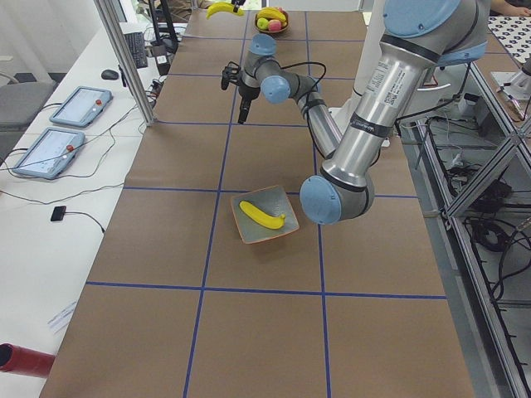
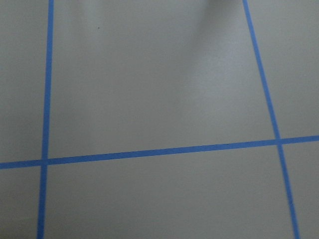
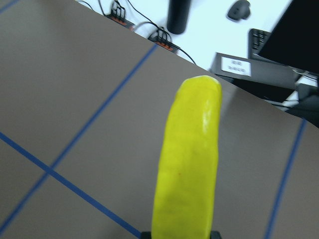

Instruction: Transfer all bananas from basket to plate

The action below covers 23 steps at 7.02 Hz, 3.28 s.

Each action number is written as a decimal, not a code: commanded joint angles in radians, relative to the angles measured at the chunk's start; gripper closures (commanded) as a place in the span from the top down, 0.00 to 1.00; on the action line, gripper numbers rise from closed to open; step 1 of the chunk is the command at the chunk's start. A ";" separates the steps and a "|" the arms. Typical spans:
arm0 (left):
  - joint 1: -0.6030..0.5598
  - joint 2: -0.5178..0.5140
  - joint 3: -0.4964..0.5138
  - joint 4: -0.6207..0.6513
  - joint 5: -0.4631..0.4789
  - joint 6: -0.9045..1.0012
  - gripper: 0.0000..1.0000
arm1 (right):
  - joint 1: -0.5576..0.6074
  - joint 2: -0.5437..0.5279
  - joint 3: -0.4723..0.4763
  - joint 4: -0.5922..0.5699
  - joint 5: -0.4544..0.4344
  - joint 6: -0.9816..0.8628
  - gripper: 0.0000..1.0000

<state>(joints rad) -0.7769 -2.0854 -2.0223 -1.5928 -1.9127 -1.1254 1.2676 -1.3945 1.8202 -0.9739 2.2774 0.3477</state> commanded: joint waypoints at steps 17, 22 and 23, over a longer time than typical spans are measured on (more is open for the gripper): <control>0.019 -0.056 0.070 -0.575 0.003 -0.715 0.99 | -0.789 0.402 0.001 0.439 -0.641 0.726 0.00; 0.028 -0.045 0.128 -0.707 0.001 -0.700 0.00 | -0.789 0.404 -0.001 0.437 -0.648 0.775 0.99; 0.027 -0.045 0.128 -0.707 0.001 -0.700 0.00 | -0.781 0.404 -0.001 0.436 -0.648 0.796 0.99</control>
<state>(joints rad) -0.7489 -2.1320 -1.8982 -2.2942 -1.9115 -1.8250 0.4800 -0.9902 1.8190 -0.5371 1.6297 1.1141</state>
